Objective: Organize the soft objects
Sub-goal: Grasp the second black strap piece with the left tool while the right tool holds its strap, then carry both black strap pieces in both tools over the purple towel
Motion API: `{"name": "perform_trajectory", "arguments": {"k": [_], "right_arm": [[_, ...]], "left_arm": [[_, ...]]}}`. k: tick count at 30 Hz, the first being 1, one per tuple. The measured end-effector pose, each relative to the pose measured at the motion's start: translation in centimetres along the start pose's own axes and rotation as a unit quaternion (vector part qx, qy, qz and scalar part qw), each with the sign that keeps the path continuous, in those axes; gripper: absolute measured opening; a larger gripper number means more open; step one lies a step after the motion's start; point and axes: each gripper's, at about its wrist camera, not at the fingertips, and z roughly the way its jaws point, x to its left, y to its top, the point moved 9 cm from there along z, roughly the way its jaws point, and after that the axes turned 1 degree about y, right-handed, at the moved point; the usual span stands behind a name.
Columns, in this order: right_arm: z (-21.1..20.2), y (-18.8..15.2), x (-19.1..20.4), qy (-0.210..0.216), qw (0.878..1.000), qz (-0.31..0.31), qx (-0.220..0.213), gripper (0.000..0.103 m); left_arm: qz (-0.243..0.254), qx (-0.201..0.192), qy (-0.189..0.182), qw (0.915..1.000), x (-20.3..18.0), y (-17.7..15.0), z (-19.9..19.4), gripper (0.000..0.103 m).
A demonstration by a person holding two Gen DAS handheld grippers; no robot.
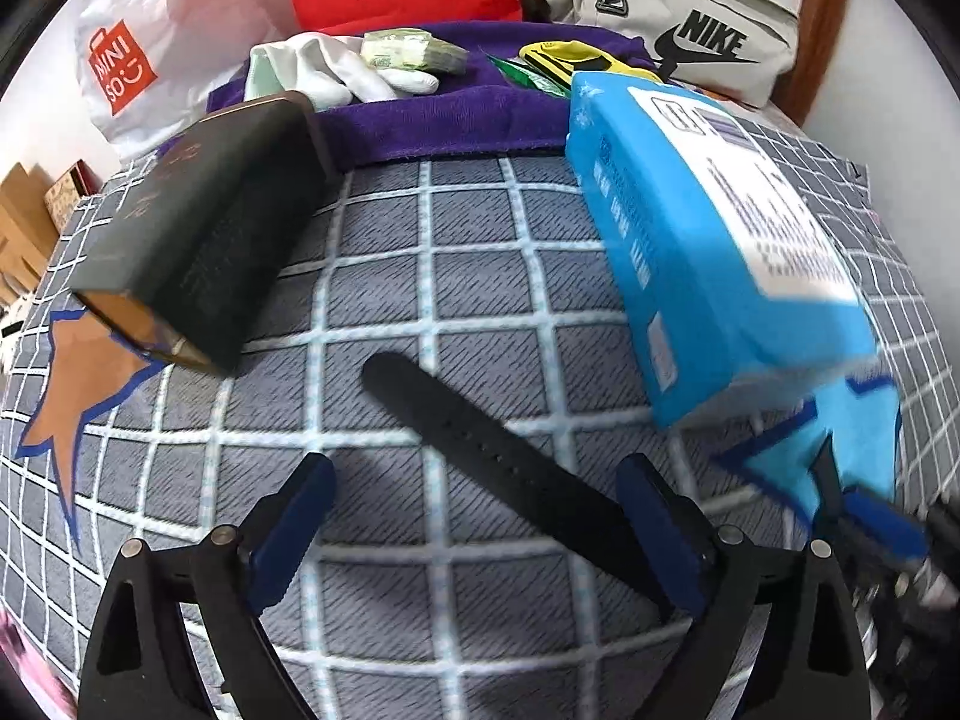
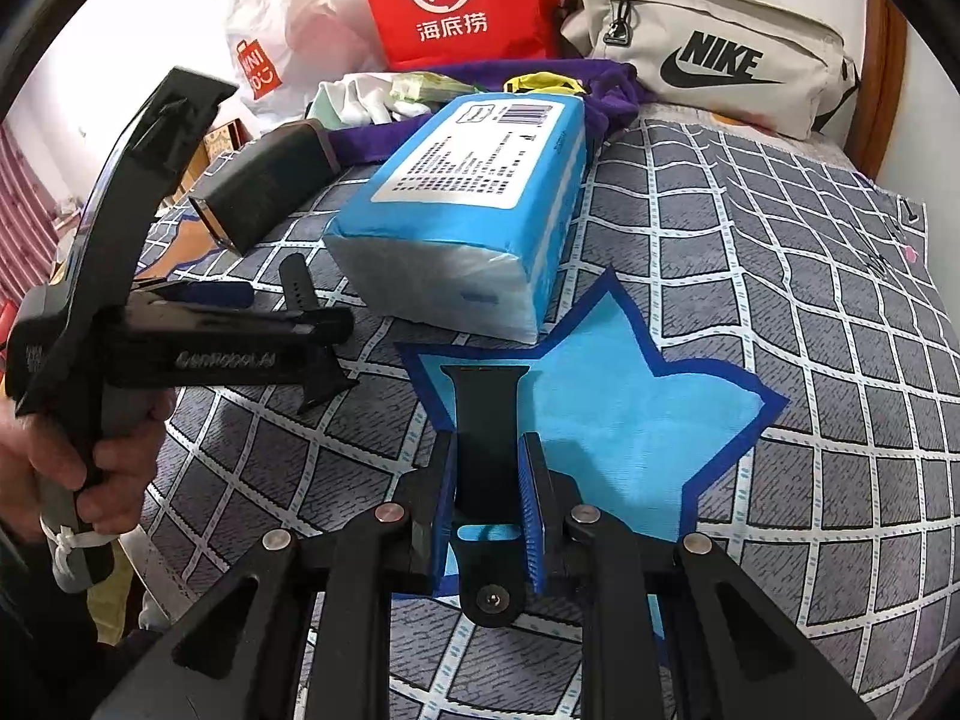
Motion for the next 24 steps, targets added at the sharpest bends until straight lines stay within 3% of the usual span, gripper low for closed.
{"name": "perform_trajectory", "arguments": {"k": [7, 13, 15, 18, 24], "right_arm": [[0.0, 0.0, 1.9, 0.003, 1.000, -0.019, 0.000, 0.020], [0.5, -0.3, 2.7, 0.009, 1.000, -0.017, 0.005, 0.020], [0.8, -0.4, 2.6, 0.008, 1.000, -0.013, 0.008, 0.020], [1.1, -0.4, 2.5, 0.010, 1.000, -0.009, 0.008, 0.020], [1.1, -0.1, 2.2, 0.014, 1.000, -0.003, 0.005, 0.020]], "left_arm": [[-0.028, 0.009, 0.018, 0.9994, 5.6, -2.5, -1.3, 0.097], [0.002, -0.022, 0.003, 0.9998, 5.3, -2.7, -1.8, 0.085], [0.014, -0.038, -0.017, 0.9991, 4.0, -2.0, -1.9, 0.055], [0.042, -0.047, -0.028, 0.9976, 2.2, -1.3, -1.8, 0.025], [0.018, -0.053, -0.061, 0.9966, 2.4, -0.8, -1.8, 0.021]]}}
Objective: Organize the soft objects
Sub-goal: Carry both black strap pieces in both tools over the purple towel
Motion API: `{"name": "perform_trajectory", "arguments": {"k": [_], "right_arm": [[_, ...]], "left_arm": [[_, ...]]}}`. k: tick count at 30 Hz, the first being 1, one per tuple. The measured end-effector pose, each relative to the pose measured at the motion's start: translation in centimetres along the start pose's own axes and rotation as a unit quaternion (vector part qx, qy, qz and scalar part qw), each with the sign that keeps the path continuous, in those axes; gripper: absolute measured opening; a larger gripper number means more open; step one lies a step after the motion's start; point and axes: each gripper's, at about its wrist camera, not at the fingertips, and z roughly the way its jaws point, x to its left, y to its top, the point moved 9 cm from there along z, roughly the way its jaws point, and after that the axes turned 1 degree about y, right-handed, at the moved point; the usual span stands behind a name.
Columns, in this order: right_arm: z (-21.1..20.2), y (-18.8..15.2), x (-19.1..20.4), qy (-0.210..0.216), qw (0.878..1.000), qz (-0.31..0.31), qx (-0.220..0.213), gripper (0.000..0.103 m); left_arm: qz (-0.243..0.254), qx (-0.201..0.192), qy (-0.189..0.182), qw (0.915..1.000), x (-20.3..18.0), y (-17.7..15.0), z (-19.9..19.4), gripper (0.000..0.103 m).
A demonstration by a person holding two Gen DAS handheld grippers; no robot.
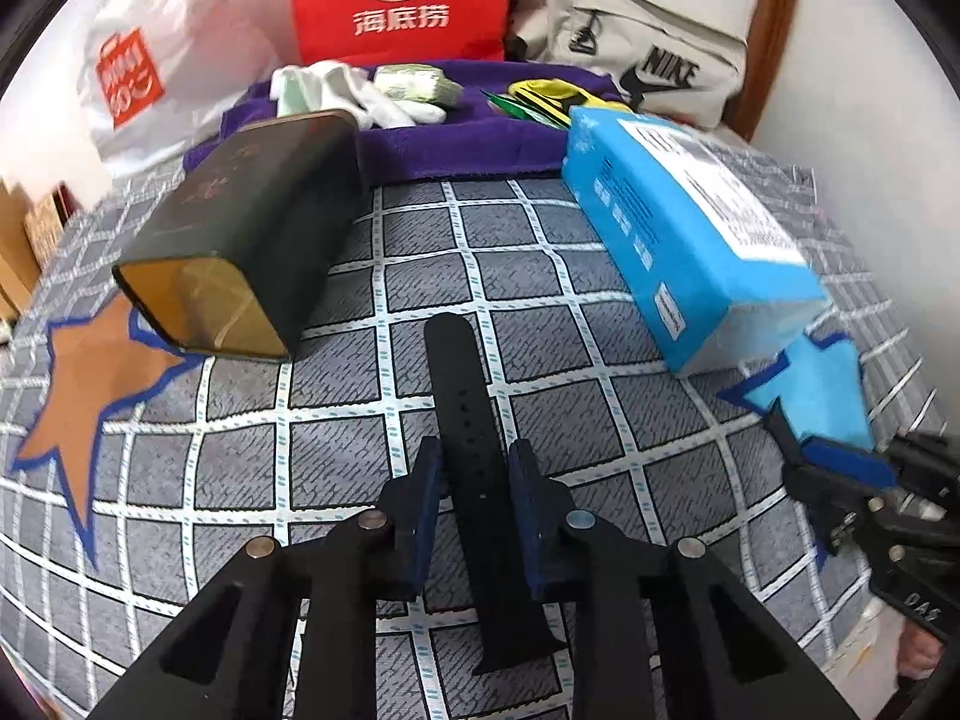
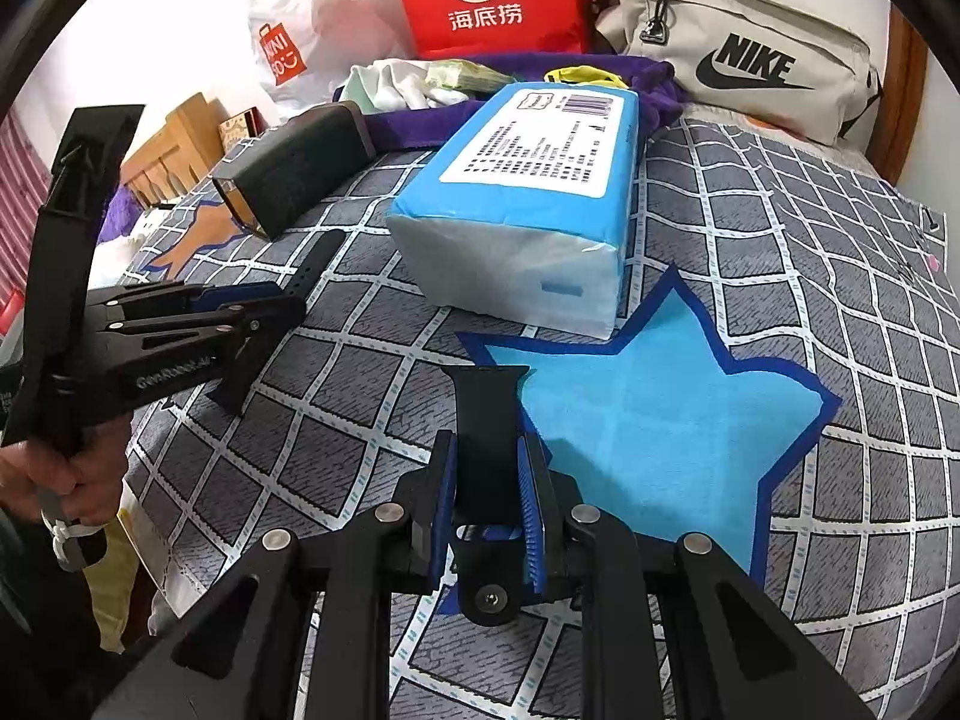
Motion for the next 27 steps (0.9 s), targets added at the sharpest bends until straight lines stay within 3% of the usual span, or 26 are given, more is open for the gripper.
{"name": "perform_trajectory", "arguments": {"k": [6, 14, 16, 17, 27], "right_arm": [[0.2, 0.4, 0.0, 0.003, 1.000, 0.001, -0.003, 0.020], [0.9, 0.8, 0.0, 0.000, 1.000, 0.001, -0.004, 0.021], [1.1, 1.0, 0.0, -0.001, 1.000, -0.001, -0.007, 0.021], [1.2, 1.1, 0.0, -0.001, 1.000, -0.001, -0.009, 0.021], [-1.4, 1.5, 1.3, 0.002, 0.999, -0.018, -0.030, 0.020]], "left_arm": [[0.007, -0.006, 0.012, 0.9999, -0.2, 0.3, 0.3, 0.020], [0.015, -0.014, 0.028, 0.9994, -0.6, 0.7, 0.8, 0.029], [0.016, -0.012, 0.029, 0.9994, -0.6, 0.8, 0.9, 0.028], [0.018, -0.014, 0.031, 0.9993, -0.5, 0.9, 0.8, 0.020], [0.006, -0.025, 0.019, 0.9995, 0.5, 0.7, -1.8, 0.019]]}}
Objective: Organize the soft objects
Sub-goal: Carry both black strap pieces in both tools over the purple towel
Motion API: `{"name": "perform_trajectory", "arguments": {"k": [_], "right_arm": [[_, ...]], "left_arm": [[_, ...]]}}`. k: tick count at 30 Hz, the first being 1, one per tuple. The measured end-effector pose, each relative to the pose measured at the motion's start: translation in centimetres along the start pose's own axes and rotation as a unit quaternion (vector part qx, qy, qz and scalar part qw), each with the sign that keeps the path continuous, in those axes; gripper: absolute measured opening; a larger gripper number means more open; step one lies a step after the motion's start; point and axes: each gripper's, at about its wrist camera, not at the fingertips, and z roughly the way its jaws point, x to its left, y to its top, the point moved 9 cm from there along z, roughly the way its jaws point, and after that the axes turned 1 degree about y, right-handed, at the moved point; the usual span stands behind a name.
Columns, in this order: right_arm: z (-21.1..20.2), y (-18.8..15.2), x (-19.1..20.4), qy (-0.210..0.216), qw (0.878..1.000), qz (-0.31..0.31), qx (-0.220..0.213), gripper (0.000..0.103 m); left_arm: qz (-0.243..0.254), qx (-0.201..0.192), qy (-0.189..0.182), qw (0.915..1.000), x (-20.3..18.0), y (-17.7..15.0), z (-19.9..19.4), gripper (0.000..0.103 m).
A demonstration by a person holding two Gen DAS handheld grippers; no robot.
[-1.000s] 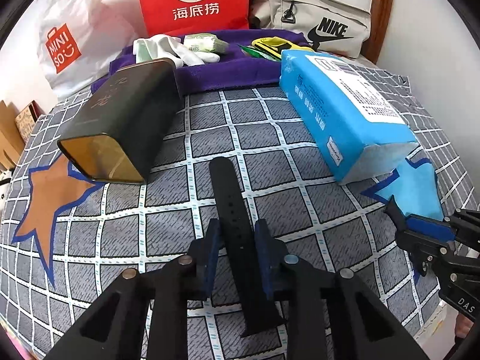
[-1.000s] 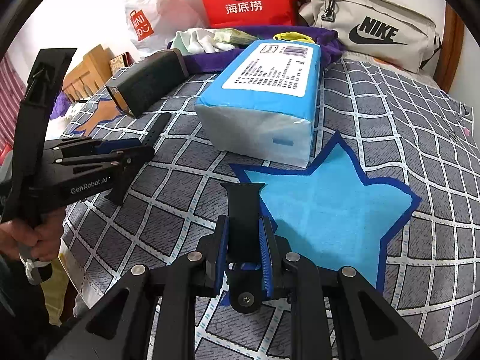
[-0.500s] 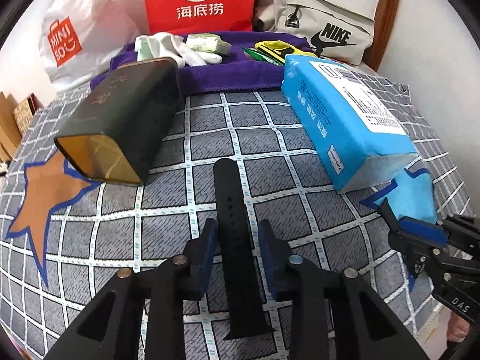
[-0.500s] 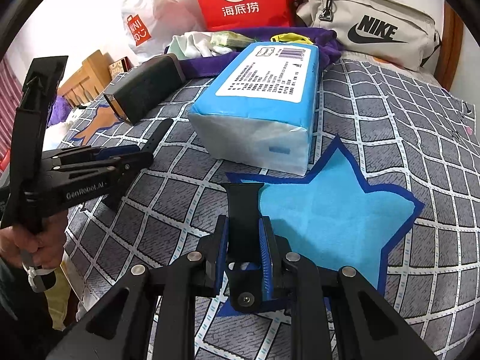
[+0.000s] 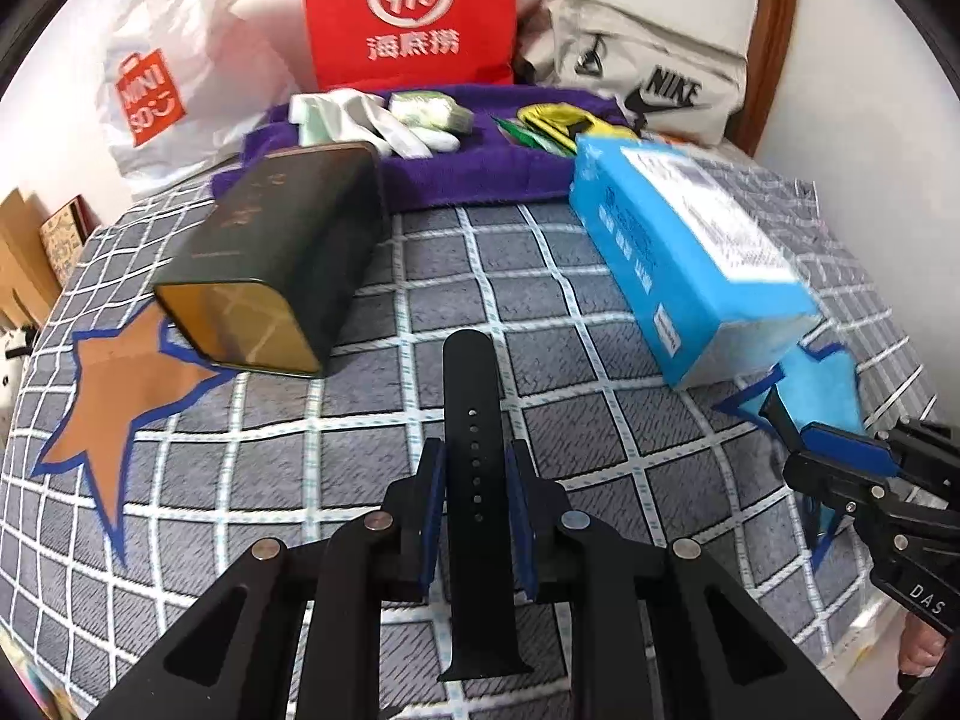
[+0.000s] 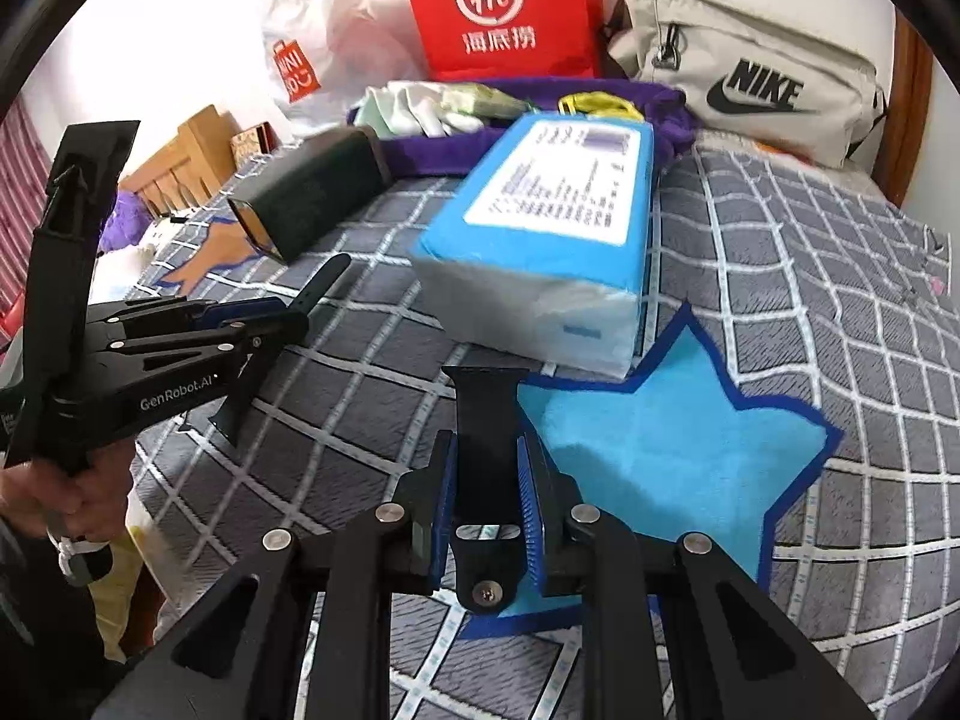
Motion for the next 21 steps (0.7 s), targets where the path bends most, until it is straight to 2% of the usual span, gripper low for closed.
{"name": "perform_trajectory", "arguments": {"k": [11, 13, 21], "right_arm": [[-3.6, 2.6, 1.6, -0.002, 0.999, -0.010, -0.036, 0.020], [-4.1, 3.2, 1.7, -0.002, 0.999, -0.013, -0.041, 0.020], [-5.3, 5.9, 1.9, 0.001, 0.998, -0.013, -0.054, 0.020]], "left_arm": [[-0.021, -0.049, -0.001, 0.9986, 2.2, 2.6, -5.5, 0.019], [-0.028, -0.053, -0.008, 0.9982, 2.4, 3.2, -6.1, 0.019], [-0.043, -0.072, 0.001, 0.9965, 3.8, 5.6, -7.9, 0.019]]}}
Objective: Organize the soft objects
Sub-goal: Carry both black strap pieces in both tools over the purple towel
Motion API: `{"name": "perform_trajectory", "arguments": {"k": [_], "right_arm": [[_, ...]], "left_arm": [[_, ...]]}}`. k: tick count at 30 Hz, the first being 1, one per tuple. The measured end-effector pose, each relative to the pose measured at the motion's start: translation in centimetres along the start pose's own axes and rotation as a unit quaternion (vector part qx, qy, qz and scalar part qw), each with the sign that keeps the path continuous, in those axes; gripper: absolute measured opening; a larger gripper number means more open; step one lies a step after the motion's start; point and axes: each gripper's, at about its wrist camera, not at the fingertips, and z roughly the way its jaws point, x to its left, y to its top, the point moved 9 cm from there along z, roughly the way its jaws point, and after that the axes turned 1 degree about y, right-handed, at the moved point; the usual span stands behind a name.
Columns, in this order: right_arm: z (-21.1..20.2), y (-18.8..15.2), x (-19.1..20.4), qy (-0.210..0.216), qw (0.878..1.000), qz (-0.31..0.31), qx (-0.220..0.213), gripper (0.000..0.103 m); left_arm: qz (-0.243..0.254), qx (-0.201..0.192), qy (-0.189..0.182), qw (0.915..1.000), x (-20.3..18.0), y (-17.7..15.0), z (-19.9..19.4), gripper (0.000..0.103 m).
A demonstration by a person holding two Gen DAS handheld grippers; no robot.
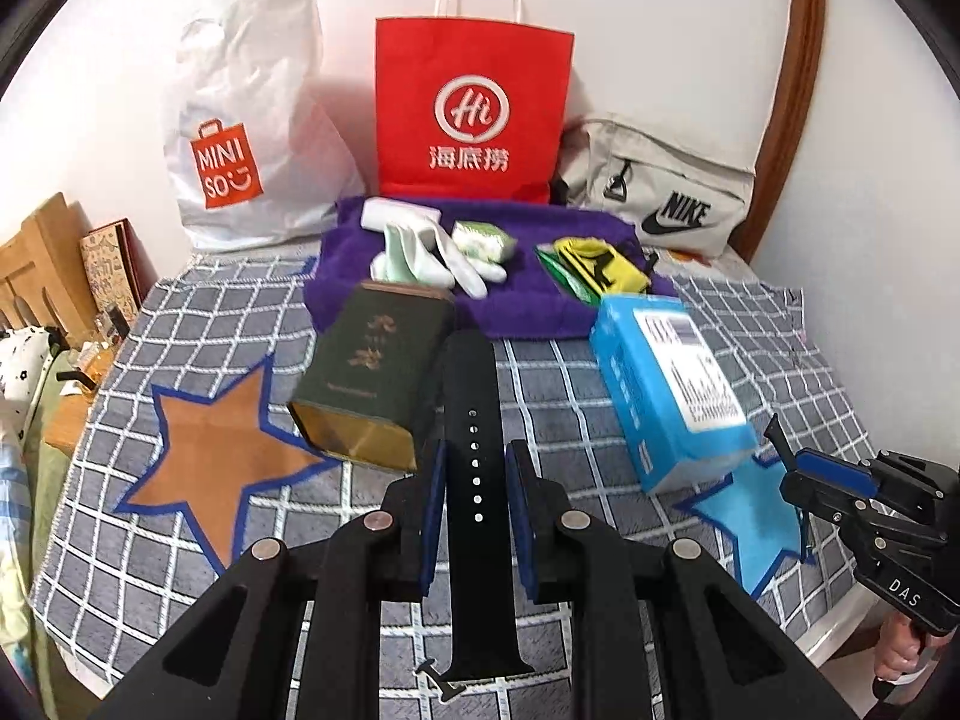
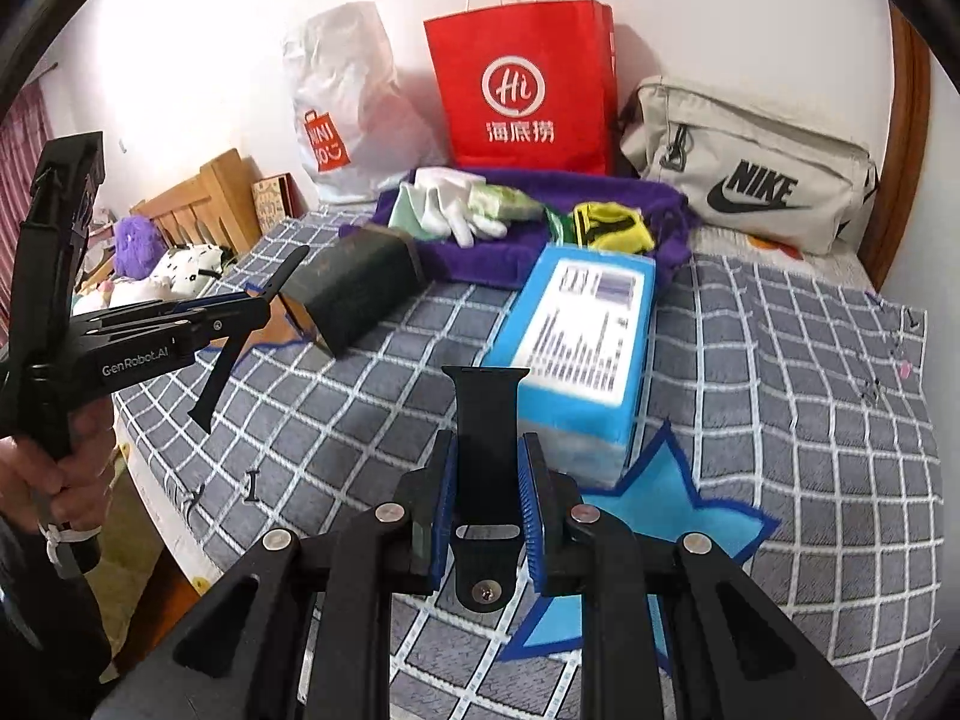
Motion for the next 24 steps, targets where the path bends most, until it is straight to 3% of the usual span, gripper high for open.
{"name": "perform_trajectory", "arguments": {"k": [24], "right_arm": [[0.6, 10.6, -1.8, 0.009, 0.999, 0.007, -0.041, 0.020]], "left_arm": [[-0.006, -0.028, 0.017, 0.9994, 1.3, 8.1, 0.5, 0.019]]}}
